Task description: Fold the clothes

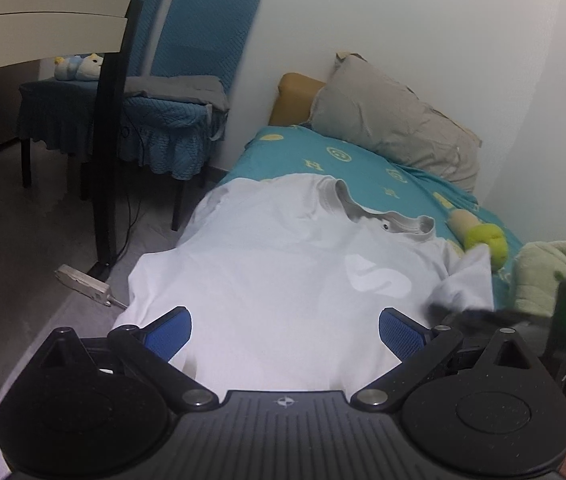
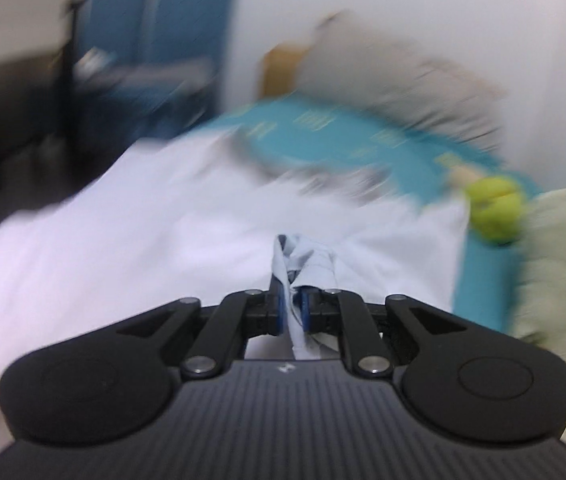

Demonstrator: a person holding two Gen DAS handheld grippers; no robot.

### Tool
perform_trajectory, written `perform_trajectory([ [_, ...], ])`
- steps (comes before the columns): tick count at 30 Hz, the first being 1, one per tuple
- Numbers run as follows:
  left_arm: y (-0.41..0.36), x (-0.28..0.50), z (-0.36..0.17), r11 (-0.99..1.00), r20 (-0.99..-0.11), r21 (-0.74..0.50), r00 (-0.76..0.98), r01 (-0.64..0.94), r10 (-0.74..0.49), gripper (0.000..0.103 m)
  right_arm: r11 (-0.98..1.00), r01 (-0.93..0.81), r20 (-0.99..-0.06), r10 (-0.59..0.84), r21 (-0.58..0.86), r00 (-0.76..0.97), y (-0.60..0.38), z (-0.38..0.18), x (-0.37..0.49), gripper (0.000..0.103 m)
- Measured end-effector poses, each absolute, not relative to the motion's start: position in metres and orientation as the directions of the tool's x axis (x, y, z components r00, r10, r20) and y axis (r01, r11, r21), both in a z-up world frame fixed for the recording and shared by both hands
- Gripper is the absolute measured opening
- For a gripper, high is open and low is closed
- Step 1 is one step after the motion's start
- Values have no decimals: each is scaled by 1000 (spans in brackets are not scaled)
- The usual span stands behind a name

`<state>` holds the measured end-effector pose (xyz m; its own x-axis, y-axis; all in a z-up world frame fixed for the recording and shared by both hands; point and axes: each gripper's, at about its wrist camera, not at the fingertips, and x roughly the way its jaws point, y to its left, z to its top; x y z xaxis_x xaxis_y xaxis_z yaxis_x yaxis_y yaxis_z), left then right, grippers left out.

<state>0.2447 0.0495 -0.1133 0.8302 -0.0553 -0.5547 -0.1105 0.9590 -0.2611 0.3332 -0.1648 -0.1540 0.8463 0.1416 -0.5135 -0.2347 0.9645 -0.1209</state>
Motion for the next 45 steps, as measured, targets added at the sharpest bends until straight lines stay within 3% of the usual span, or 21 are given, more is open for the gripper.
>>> perform_trajectory([
  [1,50,245,-114,960,-556,-257,830,-111,-53,101,969,-225,-515,144,-99,845,-169,-149,330,36],
  [2,49,246,-115,962,-556,-249,830,-111,-48,101,973,-216,-516,146,-77,844,-173,-145,326,63],
  [4,47,247,-116,968,-557,-228,830,-107,-39,101,980,-196,-519,151,-32,841,-182,-136,318,90],
  [5,46,248,-117,970,-556,-221,830,-101,-41,101,983,-186,-520,153,-10,840,-186,-131,315,91],
  [14,22,235,-115,992,-529,-123,843,37,-97,101,979,-89,-526,174,182,833,-224,-89,279,91],
  [21,4,211,-111,988,-512,-52,845,147,-152,101,980,-16,-473,111,200,874,-256,-38,196,91],
  [29,-16,208,-132,953,-597,-118,746,280,-293,98,970,19,-396,80,241,915,-282,-14,146,90],
  [30,-21,209,-133,950,-601,-103,742,296,-297,98,970,3,-394,95,242,914,-284,-16,148,87],
  [33,-42,218,-131,942,-594,-33,752,333,-286,98,967,-17,-393,120,256,912,-291,-23,155,40],
  [34,-50,225,-130,939,-591,-15,754,344,-286,98,965,-19,-387,123,262,914,-294,-26,157,8],
  [39,-113,276,-126,903,-572,66,758,425,-315,96,950,-16,-347,129,312,929,-315,-36,168,9],
  [41,-146,299,-129,873,-576,131,753,469,-318,86,946,-11,-338,126,324,933,-325,-41,173,12],
  [43,-177,322,-138,838,-594,188,739,513,-319,84,940,14,-342,109,340,933,-336,-46,178,15],
  [45,-202,343,-148,804,-609,233,727,547,-317,84,931,64,-346,69,358,936,-347,-53,184,51],
])
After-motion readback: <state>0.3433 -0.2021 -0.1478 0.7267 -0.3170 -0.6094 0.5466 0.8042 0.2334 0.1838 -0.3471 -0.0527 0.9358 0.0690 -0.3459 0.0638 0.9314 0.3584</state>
